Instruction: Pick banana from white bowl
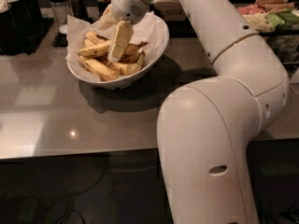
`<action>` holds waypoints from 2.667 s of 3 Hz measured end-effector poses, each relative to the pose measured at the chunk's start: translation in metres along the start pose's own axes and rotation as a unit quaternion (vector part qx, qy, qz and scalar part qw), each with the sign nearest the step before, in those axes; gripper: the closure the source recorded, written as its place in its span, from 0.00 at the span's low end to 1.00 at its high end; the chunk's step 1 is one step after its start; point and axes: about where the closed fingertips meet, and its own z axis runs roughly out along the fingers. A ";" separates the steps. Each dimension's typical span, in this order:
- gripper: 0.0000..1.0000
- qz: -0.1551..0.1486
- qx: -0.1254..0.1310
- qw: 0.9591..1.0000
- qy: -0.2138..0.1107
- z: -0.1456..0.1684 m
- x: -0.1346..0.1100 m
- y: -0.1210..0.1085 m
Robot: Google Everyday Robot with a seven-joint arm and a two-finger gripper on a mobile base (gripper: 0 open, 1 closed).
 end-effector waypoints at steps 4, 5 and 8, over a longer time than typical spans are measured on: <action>1.00 0.000 0.019 1.000 -0.009 0.007 -0.004 -0.014; 1.00 -0.014 0.033 0.999 -0.031 0.002 -0.011 -0.016; 1.00 -0.065 0.144 0.984 -0.084 -0.078 -0.039 0.047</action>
Offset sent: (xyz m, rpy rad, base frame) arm 0.0056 0.0059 -0.0006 0.0151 -0.0118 -0.0117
